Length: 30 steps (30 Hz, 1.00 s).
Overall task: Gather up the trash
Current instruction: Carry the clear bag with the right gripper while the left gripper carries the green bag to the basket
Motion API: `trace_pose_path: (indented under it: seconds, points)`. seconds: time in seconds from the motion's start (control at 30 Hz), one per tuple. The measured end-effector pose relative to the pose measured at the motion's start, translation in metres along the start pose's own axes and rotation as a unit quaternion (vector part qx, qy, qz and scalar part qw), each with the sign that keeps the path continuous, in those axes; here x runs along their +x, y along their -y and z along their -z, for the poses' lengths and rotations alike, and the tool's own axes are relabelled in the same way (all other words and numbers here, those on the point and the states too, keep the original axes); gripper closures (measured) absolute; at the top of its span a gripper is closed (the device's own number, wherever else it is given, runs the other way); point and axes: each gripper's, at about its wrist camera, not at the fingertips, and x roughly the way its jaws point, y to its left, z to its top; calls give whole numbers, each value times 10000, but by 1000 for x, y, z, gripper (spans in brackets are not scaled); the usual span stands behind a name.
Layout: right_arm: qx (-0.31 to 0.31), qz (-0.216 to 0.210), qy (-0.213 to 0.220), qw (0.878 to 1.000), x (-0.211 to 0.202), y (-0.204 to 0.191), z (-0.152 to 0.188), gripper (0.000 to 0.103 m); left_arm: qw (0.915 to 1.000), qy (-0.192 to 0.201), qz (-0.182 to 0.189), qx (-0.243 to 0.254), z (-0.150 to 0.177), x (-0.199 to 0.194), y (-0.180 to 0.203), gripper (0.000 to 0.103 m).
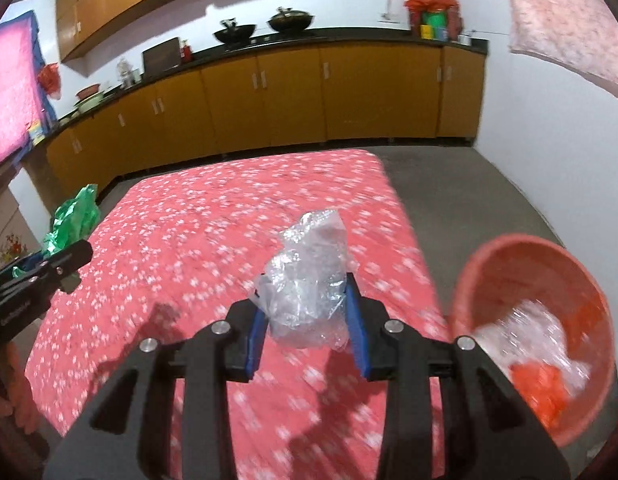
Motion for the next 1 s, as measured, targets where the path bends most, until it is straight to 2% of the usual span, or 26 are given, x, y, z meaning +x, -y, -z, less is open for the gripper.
trace_pose_path:
  seconds: [0.2, 0.5, 0.63, 1.0]
  points:
    - [345, 367, 118, 9987, -40, 38, 19, 67, 9984, 28, 446, 348, 5, -9, 48, 60]
    - [680, 908, 317, 9930, -85, 91, 39, 67, 9917, -81, 1007, 795, 14, -8, 112, 60]
    - [814, 1068, 359, 9903, -96, 109, 44, 67, 9879, -111, 1211, 962, 15, -5, 137, 60]
    - [1129, 1439, 411, 9823, -113, 144, 57, 67, 9795, -200, 1631, 1167, 12, 6, 178, 60]
